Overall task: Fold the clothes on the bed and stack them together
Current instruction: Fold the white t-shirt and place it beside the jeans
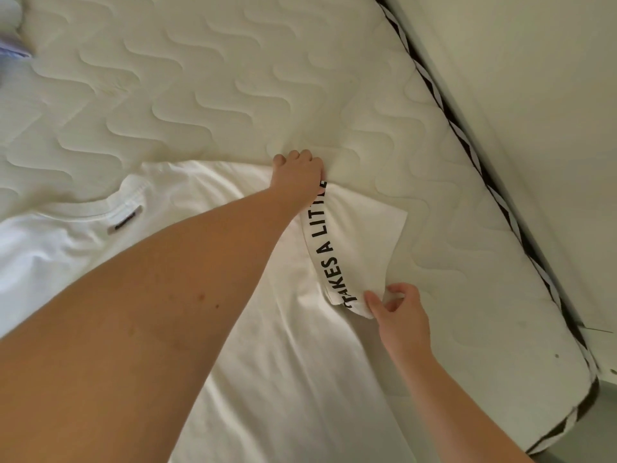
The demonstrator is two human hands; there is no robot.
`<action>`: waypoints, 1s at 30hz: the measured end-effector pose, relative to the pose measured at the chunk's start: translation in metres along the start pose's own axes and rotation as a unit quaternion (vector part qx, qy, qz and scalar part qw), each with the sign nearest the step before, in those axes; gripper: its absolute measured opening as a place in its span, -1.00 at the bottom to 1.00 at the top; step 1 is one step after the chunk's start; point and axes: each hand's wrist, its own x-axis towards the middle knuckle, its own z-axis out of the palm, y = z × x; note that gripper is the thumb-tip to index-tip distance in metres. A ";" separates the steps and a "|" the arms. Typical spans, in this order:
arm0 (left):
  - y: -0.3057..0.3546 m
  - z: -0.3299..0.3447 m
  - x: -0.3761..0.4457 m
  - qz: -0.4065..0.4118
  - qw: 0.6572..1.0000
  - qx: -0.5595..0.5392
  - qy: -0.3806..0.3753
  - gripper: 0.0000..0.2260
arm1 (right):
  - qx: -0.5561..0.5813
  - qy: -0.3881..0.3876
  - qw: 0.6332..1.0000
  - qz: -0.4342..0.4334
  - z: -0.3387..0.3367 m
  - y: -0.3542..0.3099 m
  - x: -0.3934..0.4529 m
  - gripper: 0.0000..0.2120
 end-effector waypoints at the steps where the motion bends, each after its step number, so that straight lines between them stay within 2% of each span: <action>1: 0.000 0.000 -0.002 -0.001 1.000 -0.007 0.005 -0.74 | -0.017 0.020 1.000 -0.009 0.001 0.000 -0.003 -0.61; 3: 0.001 0.000 -0.010 0.000 0.999 -0.044 0.019 -0.69 | -0.033 0.067 0.997 -0.037 0.004 -0.004 -0.010 -0.62; 5: -0.001 -0.005 -0.026 0.018 0.995 -0.097 0.034 -0.60 | -0.050 0.113 0.987 -0.104 0.008 -0.012 -0.019 -0.65; 8: -0.018 -0.013 -0.059 0.042 0.988 -0.122 0.080 -0.57 | -0.067 0.123 0.967 -0.211 0.019 -0.028 -0.033 -0.71; 14: -0.110 -0.024 -0.158 -0.033 0.972 -0.167 0.164 -0.67 | -0.086 0.015 0.935 -0.343 0.073 -0.066 -0.067 -0.72; 19: -0.208 -0.029 -0.262 -0.161 0.952 -0.120 0.232 -0.63 | -0.146 -0.143 0.889 -0.410 0.131 -0.109 -0.098 -0.63; 22: -0.262 -0.025 -0.316 -0.276 0.930 -0.081 0.229 -0.61 | -0.170 -0.194 0.855 -0.449 0.163 -0.138 -0.117 -0.59; 25: -0.309 -0.024 -0.350 -0.373 0.906 -0.047 0.192 -0.56 | -0.207 -0.227 0.818 -0.486 0.196 -0.173 -0.133 -0.55; 30: -0.365 -0.024 -0.377 -0.440 0.895 -0.013 0.071 -0.48 | -0.231 -0.233 0.768 -0.550 0.247 -0.229 -0.152 -0.55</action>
